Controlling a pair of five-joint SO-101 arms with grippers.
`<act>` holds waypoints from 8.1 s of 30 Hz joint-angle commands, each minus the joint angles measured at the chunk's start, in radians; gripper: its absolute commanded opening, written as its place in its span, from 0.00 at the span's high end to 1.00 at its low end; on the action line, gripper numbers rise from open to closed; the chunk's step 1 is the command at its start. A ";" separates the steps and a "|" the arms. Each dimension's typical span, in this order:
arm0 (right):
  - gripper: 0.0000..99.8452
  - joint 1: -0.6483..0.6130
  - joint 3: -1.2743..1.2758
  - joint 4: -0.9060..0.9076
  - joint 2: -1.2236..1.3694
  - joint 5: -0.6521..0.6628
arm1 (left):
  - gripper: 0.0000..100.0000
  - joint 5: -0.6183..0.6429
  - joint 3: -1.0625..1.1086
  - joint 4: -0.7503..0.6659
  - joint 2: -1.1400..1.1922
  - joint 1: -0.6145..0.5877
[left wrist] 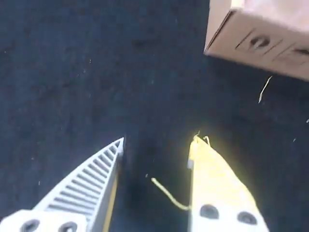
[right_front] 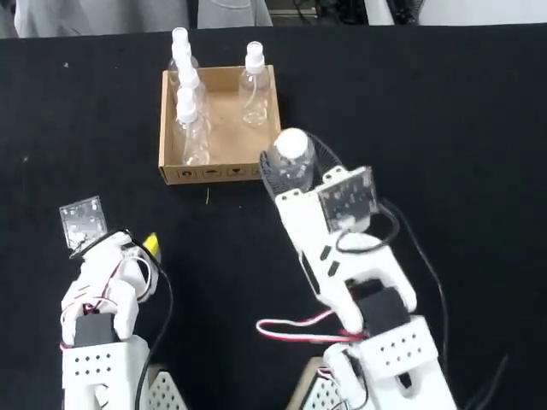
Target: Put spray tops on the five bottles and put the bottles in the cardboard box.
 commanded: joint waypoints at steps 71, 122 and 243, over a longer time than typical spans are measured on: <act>0.99 0.037 -0.539 -0.944 1.546 -0.190 | 0.80 -0.002 0.027 0.173 -0.014 -0.008; 0.70 0.026 -0.522 -0.939 1.577 -0.103 | 0.80 -0.002 0.027 0.173 -0.014 -0.008; 0.77 -0.061 -1.916 0.720 1.986 -0.704 | 0.80 0.000 0.027 0.173 -0.014 -0.010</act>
